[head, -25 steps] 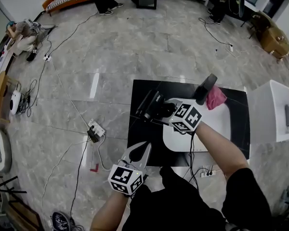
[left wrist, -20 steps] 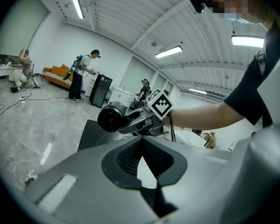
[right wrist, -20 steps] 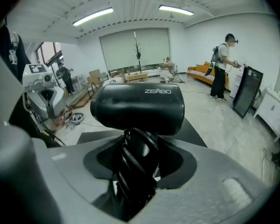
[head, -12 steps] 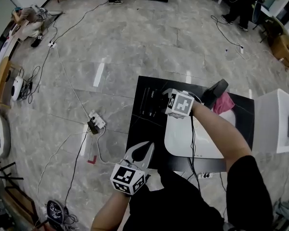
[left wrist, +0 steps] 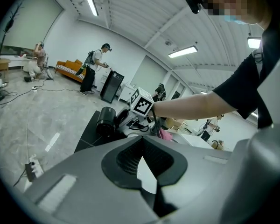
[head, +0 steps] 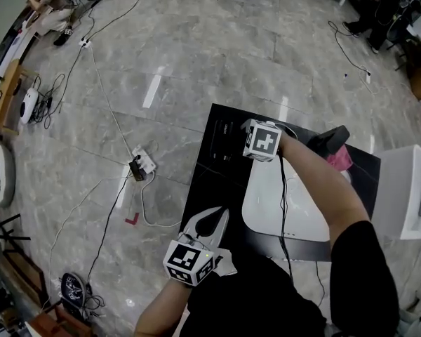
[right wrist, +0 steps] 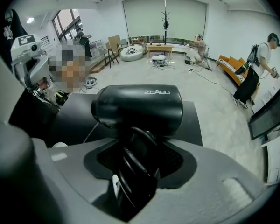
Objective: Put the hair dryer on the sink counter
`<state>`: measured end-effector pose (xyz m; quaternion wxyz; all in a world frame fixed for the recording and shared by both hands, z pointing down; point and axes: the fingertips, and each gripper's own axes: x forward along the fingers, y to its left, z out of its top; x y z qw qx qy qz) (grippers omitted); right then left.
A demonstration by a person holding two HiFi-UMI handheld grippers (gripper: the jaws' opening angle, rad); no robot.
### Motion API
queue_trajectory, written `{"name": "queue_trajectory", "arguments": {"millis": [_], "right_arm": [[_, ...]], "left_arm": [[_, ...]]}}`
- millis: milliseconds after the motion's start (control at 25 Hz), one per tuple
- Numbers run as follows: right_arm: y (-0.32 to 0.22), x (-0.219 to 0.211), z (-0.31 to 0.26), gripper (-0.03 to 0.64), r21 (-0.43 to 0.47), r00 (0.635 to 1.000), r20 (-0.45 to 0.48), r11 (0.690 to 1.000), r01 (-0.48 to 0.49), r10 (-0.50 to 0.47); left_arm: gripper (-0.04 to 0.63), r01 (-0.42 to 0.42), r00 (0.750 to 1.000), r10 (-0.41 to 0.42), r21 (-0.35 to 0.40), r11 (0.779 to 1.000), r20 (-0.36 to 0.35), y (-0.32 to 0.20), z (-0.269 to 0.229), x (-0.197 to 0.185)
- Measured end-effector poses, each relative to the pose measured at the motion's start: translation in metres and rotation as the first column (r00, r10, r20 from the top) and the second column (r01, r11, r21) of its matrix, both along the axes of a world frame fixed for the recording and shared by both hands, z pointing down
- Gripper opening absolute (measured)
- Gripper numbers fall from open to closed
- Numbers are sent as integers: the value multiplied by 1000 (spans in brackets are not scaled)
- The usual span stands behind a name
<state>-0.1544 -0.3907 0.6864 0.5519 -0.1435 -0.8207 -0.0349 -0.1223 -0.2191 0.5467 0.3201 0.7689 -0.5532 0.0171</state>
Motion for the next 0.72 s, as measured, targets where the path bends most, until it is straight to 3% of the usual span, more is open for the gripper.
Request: {"name": "queue_trajectory", "arguments": {"millis": [720], "right_arm": [[-22, 3, 22, 202, -2, 998, -50, 999, 40, -40]], "left_arm": [[3, 17, 1000, -17, -20, 1000, -2, -16, 8, 7]]}}
